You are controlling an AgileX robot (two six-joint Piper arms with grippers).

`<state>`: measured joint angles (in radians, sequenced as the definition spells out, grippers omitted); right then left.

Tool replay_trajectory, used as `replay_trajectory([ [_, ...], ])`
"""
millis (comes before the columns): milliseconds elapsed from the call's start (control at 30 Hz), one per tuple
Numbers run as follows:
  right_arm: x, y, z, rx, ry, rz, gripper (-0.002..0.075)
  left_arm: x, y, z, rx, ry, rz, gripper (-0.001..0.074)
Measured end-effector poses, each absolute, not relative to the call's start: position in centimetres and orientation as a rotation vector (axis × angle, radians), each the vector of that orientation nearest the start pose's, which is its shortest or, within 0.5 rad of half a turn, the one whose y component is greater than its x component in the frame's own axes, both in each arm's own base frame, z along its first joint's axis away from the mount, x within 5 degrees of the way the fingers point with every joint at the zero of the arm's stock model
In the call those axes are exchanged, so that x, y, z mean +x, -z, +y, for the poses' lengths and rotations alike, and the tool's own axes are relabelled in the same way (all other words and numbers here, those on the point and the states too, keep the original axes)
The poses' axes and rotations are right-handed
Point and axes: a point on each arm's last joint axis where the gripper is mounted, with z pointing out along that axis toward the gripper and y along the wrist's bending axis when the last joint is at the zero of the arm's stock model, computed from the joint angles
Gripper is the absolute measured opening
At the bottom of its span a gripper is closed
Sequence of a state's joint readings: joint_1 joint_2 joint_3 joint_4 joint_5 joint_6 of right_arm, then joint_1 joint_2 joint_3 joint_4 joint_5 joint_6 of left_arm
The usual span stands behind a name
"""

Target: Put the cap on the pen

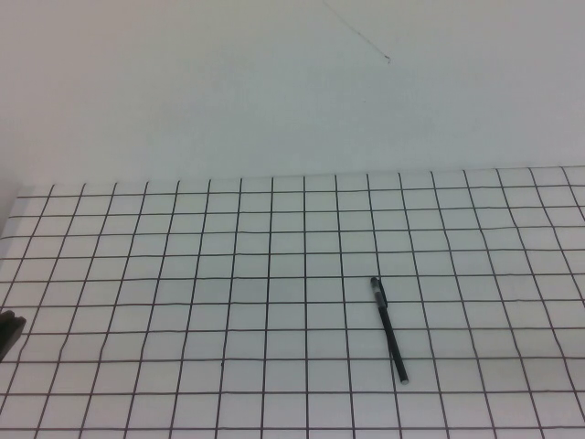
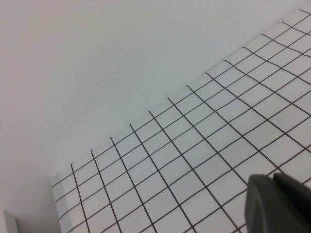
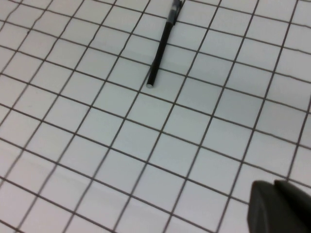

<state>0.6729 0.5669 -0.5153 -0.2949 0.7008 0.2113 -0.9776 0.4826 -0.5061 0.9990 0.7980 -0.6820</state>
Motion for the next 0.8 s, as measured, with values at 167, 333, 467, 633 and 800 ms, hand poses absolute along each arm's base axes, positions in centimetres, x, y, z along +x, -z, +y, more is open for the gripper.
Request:
replay_trajectory([
  [167,9.0,-28.6,4.1,-0.638,-0.066,2.095,-0.0001,9.1,-31.0,-3.7,0.631,-0.066,1.777,0.0000],
  [333,8.4,-28.0,2.0,-0.462,0.009,1.977,-0.0001,9.1,-31.0,-3.7,0.632,-0.061,1.777,0.0000],
  [467,7.3,-26.1,0.7,-0.327,0.065,1.879,-0.0001,9.1,-30.9,-3.7,0.629,-0.066,1.781,0.0000],
  [633,5.7,-23.5,-0.7,-0.157,0.168,1.794,-0.0001,9.1,-31.1,-3.4,0.607,-0.063,1.776,0.0000],
  [800,4.8,-22.0,-1.6,-0.001,0.286,1.769,-0.0001,8.7,-31.5,-0.9,0.400,-0.161,1.793,0.0000],
])
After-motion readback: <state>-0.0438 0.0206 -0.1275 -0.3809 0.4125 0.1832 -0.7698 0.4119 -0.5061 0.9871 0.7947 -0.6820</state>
